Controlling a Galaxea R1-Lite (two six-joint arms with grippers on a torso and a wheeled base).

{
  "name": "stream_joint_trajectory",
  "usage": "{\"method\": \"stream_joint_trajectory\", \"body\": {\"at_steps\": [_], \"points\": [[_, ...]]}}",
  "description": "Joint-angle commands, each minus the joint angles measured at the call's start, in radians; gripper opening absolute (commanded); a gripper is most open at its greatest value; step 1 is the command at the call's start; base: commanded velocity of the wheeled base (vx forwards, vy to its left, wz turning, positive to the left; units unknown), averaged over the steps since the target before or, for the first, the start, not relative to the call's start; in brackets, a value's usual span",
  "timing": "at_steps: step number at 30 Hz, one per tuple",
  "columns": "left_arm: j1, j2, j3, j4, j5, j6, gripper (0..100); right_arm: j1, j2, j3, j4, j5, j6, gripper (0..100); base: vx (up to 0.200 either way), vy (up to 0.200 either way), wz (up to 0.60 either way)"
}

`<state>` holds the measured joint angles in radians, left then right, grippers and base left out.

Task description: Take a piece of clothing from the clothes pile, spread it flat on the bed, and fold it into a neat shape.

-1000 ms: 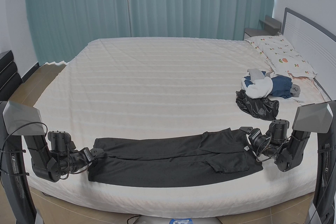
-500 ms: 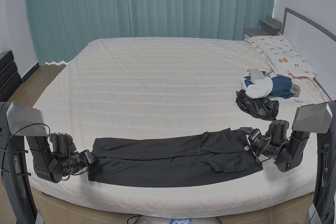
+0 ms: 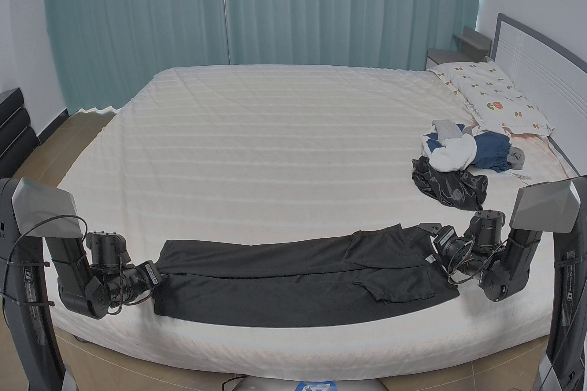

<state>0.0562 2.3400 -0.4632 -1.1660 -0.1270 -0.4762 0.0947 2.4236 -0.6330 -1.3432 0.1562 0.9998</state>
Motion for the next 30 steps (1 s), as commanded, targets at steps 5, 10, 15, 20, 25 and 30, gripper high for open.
{"method": "stream_joint_trajectory", "body": {"at_steps": [5,10,15,20,25,30], "points": [[0.004,-0.001,0.001,-0.001,0.000,0.002,100,0.000,0.002,-0.001,-0.001,0.002,0.000,100,0.000,0.000,0.00],[0.045,-0.062,0.015,0.009,-0.017,-0.010,100,-0.006,0.002,0.003,-0.027,0.002,0.002,100,0.000,0.000,0.00],[0.045,-0.143,0.014,0.069,-0.098,-0.019,100,-0.046,-0.009,0.003,-0.045,0.002,0.003,100,0.000,0.000,0.00],[0.019,-0.151,-0.066,0.201,-0.166,-0.010,100,-0.062,0.003,-0.001,-0.050,0.002,0.002,100,0.000,0.000,0.00],[0.004,-0.128,-0.144,0.299,-0.235,0.028,100,-0.061,0.018,-0.004,-0.050,0.000,0.000,100,0.000,0.000,0.00],[-0.001,-0.068,-0.193,0.367,-0.224,0.206,100,-0.058,0.023,-0.005,-0.051,0.000,0.000,100,0.000,0.000,0.00]]}}
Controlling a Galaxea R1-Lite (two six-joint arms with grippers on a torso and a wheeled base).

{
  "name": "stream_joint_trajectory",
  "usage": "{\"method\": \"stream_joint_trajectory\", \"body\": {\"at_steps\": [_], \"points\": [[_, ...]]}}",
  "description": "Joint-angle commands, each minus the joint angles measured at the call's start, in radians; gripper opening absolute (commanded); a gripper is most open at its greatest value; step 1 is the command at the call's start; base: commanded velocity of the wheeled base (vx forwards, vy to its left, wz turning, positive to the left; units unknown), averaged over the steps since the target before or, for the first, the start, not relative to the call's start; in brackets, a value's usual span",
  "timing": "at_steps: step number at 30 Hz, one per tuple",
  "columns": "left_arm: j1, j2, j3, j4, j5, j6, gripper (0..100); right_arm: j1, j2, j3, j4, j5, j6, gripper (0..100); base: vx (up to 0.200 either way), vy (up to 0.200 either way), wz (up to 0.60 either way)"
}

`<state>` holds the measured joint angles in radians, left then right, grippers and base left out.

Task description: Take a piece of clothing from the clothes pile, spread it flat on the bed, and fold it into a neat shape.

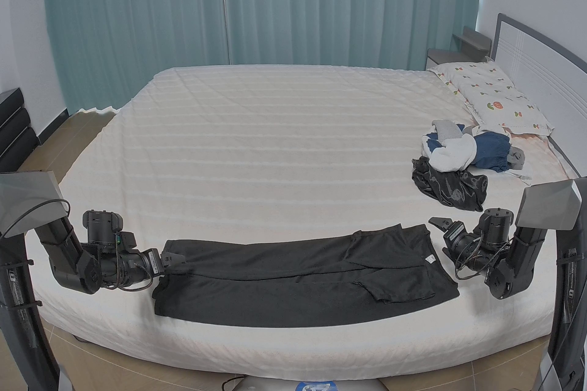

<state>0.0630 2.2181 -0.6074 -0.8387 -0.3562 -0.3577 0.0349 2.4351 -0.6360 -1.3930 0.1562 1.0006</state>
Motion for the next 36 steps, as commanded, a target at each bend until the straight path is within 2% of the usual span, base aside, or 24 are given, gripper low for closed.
{"method": "stream_joint_trajectory", "body": {"at_steps": [1,6,12,36], "points": [[-0.005,0.054,-0.052,0.041,0.008,0.109,100,0.002,0.012,-0.001,-0.001,0.000,0.000,100,0.000,0.000,0.00],[-0.015,0.055,-0.049,0.044,0.022,0.132,100,0.005,0.012,-0.001,-0.001,0.000,-0.005,100,0.000,0.000,0.00],[-0.034,0.095,-0.086,0.041,0.100,0.134,100,0.007,0.013,0.001,-0.001,-0.001,-0.010,100,0.000,0.000,0.00],[-0.071,0.120,-0.103,0.035,0.089,0.135,100,0.008,0.024,-0.002,-0.001,0.000,-0.027,100,0.000,0.000,0.00]]}}
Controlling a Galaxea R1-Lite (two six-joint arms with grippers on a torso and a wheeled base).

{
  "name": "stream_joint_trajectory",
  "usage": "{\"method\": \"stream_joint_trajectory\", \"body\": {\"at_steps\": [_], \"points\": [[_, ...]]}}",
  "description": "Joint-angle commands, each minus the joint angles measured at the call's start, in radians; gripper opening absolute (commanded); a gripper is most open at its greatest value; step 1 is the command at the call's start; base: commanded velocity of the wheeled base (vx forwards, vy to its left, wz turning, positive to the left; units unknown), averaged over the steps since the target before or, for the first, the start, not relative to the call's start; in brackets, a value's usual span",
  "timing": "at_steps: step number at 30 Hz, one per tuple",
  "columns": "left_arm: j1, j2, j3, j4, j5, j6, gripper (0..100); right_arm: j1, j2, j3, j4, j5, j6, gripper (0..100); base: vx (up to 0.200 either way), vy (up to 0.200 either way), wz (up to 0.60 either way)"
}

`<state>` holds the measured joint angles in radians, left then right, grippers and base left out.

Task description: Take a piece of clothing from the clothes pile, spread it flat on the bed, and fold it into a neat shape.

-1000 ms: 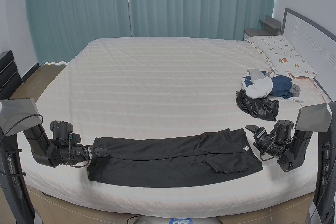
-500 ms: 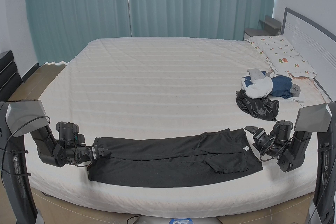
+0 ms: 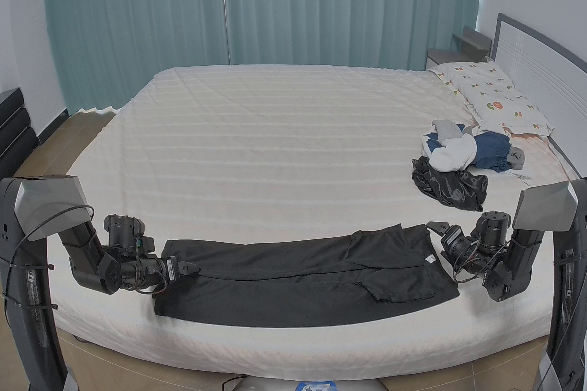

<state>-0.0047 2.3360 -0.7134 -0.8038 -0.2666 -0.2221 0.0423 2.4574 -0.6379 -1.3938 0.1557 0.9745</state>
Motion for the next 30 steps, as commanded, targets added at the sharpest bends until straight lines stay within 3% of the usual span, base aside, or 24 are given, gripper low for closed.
{"method": "stream_joint_trajectory", "body": {"at_steps": [1,2,3,30], "points": [[-0.003,0.002,0.003,0.000,0.000,0.000,100,0.001,0.002,0.000,-0.001,0.001,0.000,100,0.000,0.000,0.00],[-0.003,0.002,0.005,0.000,0.000,-0.002,100,0.001,0.002,-0.002,-0.001,0.001,0.000,100,0.000,0.000,0.00],[-0.003,0.002,0.006,0.000,0.000,0.000,0,0.001,0.002,-0.002,-0.001,0.001,0.000,100,0.000,0.000,0.00],[0.063,-0.055,0.042,-0.015,0.000,-0.013,0,-0.002,0.000,-0.002,-0.001,0.002,0.000,100,0.000,0.000,0.00]]}}
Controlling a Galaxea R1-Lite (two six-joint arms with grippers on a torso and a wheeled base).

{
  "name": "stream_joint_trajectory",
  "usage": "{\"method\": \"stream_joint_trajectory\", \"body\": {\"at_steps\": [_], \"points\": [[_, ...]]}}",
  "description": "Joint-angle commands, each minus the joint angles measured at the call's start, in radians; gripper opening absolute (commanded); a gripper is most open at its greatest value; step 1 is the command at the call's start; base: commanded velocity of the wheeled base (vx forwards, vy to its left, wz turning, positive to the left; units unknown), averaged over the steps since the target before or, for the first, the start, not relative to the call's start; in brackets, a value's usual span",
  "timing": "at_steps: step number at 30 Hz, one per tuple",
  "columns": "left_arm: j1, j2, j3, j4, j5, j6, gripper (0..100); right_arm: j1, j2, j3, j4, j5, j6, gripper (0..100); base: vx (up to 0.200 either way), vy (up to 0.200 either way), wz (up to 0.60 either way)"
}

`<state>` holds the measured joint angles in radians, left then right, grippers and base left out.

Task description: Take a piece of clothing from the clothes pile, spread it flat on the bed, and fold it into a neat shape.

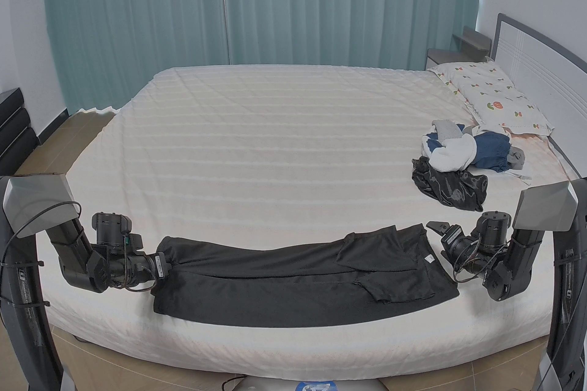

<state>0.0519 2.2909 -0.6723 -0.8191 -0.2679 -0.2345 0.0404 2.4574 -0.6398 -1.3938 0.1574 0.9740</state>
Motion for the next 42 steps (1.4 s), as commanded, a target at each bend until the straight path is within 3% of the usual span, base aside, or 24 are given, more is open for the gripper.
{"method": "stream_joint_trajectory", "body": {"at_steps": [1,9,42], "points": [[0.008,-0.011,0.000,0.002,0.001,0.000,0,-0.001,0.000,0.000,-0.001,0.001,0.000,100,0.000,0.000,0.00],[0.049,-0.047,-0.010,0.009,-0.001,-0.023,0,-0.002,0.000,-0.001,-0.001,0.001,0.000,100,0.000,0.000,0.00],[0.083,-0.031,-0.015,0.012,0.001,-0.016,0,-0.004,0.000,-0.001,-0.001,0.001,0.000,100,0.000,0.000,0.00]]}}
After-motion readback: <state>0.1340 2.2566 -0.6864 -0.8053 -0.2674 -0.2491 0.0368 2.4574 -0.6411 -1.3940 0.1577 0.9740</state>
